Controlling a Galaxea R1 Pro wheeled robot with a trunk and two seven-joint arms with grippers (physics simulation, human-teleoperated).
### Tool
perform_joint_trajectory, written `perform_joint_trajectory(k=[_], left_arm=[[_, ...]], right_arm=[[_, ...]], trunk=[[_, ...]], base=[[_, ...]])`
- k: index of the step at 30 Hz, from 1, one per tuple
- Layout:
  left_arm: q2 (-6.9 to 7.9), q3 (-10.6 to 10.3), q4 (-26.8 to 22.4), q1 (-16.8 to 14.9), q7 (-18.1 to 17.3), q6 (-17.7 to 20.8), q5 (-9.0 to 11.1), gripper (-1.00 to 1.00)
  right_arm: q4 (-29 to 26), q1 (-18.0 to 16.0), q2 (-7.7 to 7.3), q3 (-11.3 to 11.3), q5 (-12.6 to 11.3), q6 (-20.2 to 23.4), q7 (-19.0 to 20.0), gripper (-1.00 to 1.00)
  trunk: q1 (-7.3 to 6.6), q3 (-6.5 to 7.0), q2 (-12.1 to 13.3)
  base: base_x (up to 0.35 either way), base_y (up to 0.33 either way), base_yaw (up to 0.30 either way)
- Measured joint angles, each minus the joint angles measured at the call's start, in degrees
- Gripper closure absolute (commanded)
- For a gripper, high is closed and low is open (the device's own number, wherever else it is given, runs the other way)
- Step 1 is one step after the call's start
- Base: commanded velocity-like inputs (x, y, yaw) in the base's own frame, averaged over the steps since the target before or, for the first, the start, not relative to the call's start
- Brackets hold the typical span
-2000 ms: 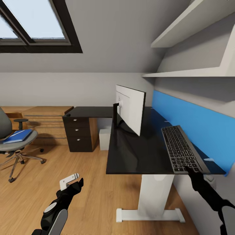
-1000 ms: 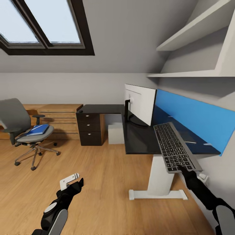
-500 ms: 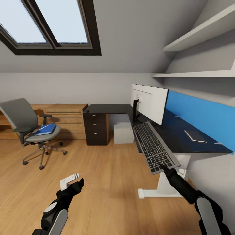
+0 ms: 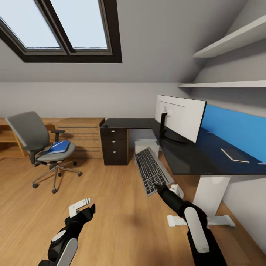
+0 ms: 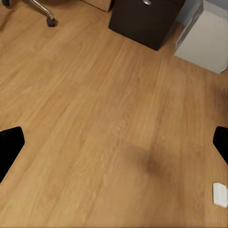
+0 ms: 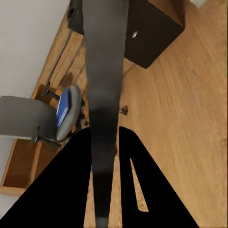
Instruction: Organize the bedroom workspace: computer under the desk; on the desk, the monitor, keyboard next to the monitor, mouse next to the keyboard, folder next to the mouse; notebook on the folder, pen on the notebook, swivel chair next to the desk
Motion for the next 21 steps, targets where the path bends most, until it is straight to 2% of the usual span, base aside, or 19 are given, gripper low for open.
perform_joint_trajectory(k=[2, 5, 6, 9, 14, 15, 17, 20, 21], left_arm=[[-0.01, -0.1, 0.9, 0.0, 0.0, 0.0, 0.0, -1.0], [-0.03, -0.1, 1.5, 0.0, -0.1, -0.1, -0.1, -1.0], [-0.04, -0.1, 1.6, 0.0, 0.0, -0.2, -0.1, -1.0], [-0.04, 0.0, 1.7, 0.0, 0.3, -0.2, -0.2, -1.0], [-0.06, 0.0, 1.8, 0.0, 0.4, -0.2, -0.1, -1.0], [-0.06, 0.0, 1.8, 0.0, 0.5, -0.2, -0.1, -1.0], [-0.05, 0.0, 1.8, 0.0, 0.6, -0.2, -0.2, -1.0], [-0.06, -0.1, 1.8, 0.0, 0.6, -0.2, -0.2, -1.0], [-0.05, -0.1, 1.8, 0.0, 0.6, -0.2, -0.1, -1.0]], right_arm=[[4.4, -3.1, 0.02, 0.4, -2.7, -4.0, -2.8, 1.0], [9.1, -4.6, 0.02, 2.3, -6.8, -7.1, -4.2, 1.0], [9.3, -4.9, 0.03, 2.7, -8.2, -7.8, -4.0, 1.0], [5.6, -4.4, 0.03, 3.1, -9.8, -8.3, -1.3, 1.0], [4.7, -3.3, 0.02, 3.1, -9.3, -8.0, 1.4, 1.0], [4.7, -3.2, -0.34, 3.1, -9.1, -8.0, 1.5, 1.0], [4.6, -3.1, -2.07, 3.1, -9.0, -7.9, 1.8, 1.0], [4.6, -3.1, -2.9, 3.2, -9.6, -7.9, 2.0, 1.0], [4.6, -3.0, -2.96, 3.2, -10.7, -7.9, 2.1, 1.0]], trunk=[[0.0, 0.0, 0.0], [0.02, -0.01, 0.0], [0.02, 0.0, 0.0], [-0.41, 0.36, 0.8], [-1.51, 1.25, 2.8], [-1.73, 1.43, 3.2], [-2.17, 1.79, 4.0], [-2.83, 2.33, 5.2], [-3.05, 2.51, 5.6]], base=[[0.155, 0.093, 0.0], [0.051, 0.031, 0.0], [0.016, 0.01, 0.0], [0.006, 0.003, 0.0], [0.001, 0.0, 0.0], [0.0, 0.0, 0.0], [0.0, 0.0, 0.0], [0.0, 0.0, 0.0], [0.0, 0.0, 0.0]])
